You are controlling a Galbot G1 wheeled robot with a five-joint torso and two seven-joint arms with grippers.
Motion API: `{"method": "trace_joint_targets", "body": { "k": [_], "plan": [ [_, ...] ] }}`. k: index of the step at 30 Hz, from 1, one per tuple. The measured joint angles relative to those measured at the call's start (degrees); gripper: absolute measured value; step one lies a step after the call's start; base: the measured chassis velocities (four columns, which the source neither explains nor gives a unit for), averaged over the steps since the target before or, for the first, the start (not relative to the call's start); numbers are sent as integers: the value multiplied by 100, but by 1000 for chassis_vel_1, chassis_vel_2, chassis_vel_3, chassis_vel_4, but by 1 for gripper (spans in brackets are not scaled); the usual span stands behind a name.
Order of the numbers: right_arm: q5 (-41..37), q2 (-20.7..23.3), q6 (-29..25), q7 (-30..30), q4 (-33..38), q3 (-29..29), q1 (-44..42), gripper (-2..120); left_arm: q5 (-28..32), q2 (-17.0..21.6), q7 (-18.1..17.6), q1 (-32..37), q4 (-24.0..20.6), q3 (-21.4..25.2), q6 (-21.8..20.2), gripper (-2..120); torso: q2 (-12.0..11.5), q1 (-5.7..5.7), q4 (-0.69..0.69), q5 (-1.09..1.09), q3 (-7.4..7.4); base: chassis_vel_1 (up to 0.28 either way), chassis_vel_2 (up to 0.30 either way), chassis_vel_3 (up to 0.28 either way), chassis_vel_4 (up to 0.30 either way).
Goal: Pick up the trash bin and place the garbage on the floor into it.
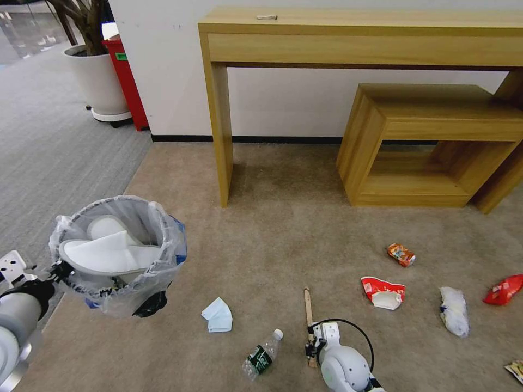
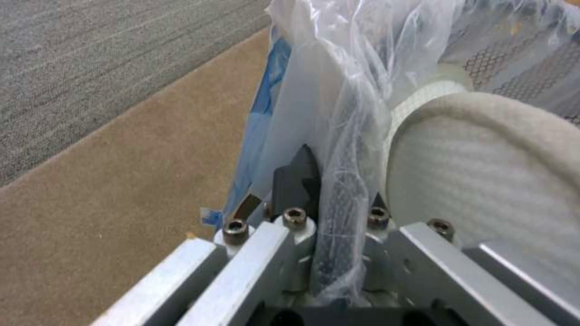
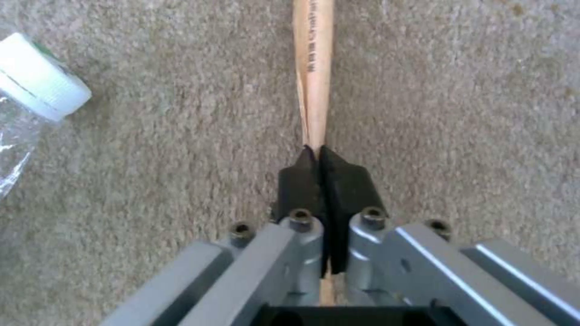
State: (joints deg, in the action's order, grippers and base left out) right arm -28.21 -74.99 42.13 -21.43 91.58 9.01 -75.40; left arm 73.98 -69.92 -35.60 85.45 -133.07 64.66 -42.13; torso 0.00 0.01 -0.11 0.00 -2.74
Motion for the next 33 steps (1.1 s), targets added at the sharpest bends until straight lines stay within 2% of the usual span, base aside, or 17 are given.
{"method": "trace_joint_targets", "body": {
  "k": [13, 17, 19, 20, 24, 26, 27, 29, 30, 31, 33],
  "plan": [
    [-17, 98, -21, 65, 65, -29, 31, 0, -58, -10, 1, -32, 41, -88, 0, 1, 0, 0, 0, 0, 0, 0, 0, 0, 0],
    [74, 176, -254, 188, 317, -4, -53, 0, -147, -23, 1, -31, 34, -182, 0, 1, 0, 0, 0, 0, 0, 0, 0, 0, 0],
    [166, 236, -505, 321, 492, 39, -110, 0, -185, -28, 1, -17, 12, -244, 0, 1, 0, 0, 0, 1, 0, 0, 0, 0, 0],
    [244, 328, -914, 548, 828, 147, -189, 0, -210, -30, 1, 19, -45, -364, 0, 1, 0, 0, 0, 1, 0, 0, 0, 0, 0],
    [247, 421, -1310, 800, 1113, 249, -237, 0, -225, -27, -4, 53, -99, -483, 0, 1, 0, 0, 0, 1, 0, 0, 0, 0, 0],
    [205, 683, -2040, 1321, 1555, 423, -263, 0, -235, 11, -23, 103, -171, -661, 0, 1, 0, 0, 0, 0, 0, 0, 0, 0, 0],
    [205, 683, -2040, 1321, 1555, 423, -263, 0, -235, 11, -23, 103, -171, -661, 0, 1, 0, 0, 0, 0, 0, 0, 0, 0, 0],
    [62, 883, -2399, 1645, 1808, 510, -242, 0, -171, 50, -58, 129, -218, -773, 0, 1, 0, 0, 0, 1, 0, 0, 0, 0, 0],
    [-10, 1028, -2791, 1978, 1970, 572, -194, 0, -59, 83, -107, 149, -252, -852, 0, 1, 0, 0, 0, 1, 0, 0, 0, 0, 0],
    [-10, 1028, -2791, 1978, 1970, 572, -194, 0, -59, 83, -107, 149, -252, -852, 0, 1, 0, 0, 0, 1, 0, 0, 0, 0, 0],
    [-97, 1152, -3142, 2338, 2074, 602, -154, 0, 34, 120, -149, 175, -284, -937, 0, 1, 0, 0, 0, 0, 0, 0, 0, 0, 0]
  ]
}}
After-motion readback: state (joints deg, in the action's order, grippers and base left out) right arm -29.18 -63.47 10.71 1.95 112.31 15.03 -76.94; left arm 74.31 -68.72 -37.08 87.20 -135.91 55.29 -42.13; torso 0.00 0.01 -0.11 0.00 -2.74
